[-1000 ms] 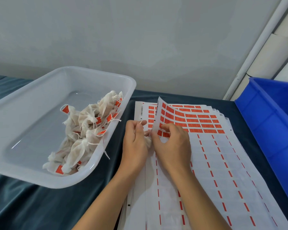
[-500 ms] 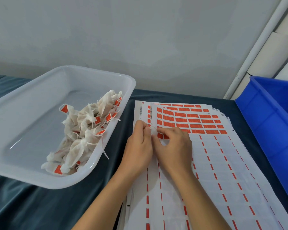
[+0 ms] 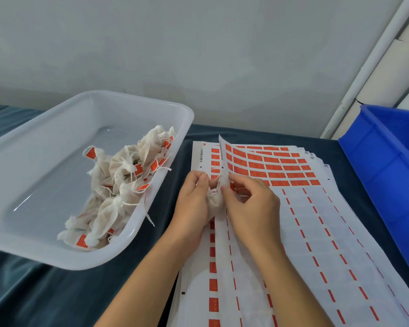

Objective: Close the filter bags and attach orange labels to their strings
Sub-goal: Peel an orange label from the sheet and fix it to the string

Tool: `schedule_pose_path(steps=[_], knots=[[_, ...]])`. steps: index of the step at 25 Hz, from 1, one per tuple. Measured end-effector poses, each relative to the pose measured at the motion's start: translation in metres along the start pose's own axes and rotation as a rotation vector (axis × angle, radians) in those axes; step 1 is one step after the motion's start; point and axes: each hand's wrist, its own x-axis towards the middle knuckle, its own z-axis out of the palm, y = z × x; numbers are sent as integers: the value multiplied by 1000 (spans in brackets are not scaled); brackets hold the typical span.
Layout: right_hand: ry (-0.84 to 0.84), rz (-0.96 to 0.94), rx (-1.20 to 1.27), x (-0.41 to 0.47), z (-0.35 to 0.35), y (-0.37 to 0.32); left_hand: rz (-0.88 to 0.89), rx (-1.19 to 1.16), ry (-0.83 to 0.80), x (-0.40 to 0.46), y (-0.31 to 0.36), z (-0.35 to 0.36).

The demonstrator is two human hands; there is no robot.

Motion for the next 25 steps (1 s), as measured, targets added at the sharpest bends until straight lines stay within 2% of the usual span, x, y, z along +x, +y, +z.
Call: schedule_pose_path(steps=[6,17,25], knots=[[16,106,159,11,-9,2,-60,-98,24,1,0,0],[92,89,205,6,-5,1,-17,-36,32,-1,-2,4],[17,93,189,-2,-8,2,-58,37,47,-1,1,1]])
